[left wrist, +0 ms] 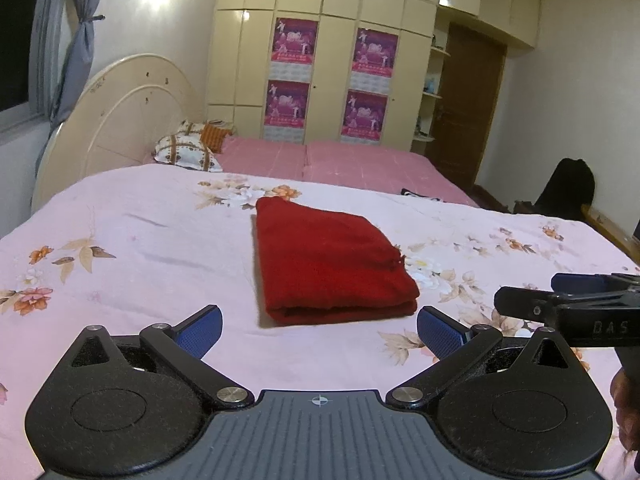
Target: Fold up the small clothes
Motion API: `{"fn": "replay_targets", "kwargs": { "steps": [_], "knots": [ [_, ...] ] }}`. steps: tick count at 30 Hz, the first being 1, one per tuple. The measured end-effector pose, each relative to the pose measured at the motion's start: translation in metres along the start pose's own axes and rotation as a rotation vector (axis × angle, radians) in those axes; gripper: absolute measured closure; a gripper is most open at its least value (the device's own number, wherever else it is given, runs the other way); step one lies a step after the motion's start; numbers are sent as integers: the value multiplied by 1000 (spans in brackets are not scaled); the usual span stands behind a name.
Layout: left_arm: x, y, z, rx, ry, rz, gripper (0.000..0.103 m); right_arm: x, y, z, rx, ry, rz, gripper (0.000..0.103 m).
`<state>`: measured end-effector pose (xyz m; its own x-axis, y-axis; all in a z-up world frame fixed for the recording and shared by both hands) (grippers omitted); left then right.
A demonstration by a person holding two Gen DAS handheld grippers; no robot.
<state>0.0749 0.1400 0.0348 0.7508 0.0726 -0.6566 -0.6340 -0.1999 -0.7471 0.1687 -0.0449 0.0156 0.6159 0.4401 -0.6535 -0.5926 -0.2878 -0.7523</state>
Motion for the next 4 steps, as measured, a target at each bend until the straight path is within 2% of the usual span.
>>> {"fn": "replay_targets", "kwargs": {
  "steps": [4],
  "knots": [
    [1,-2,0,-2,-4,-1,0,0,0,0,1,-1,1,1]
  ]
}}
Point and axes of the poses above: each gripper's, at about its wrist camera, not at the fingertips, and x roughly the way its jaws point, z to its left, y to its underside, the point moved 9 cm from there along x, roughly the way its jaws point, and after that the axes turned 7 degrees about z, right-handed, at the moved point
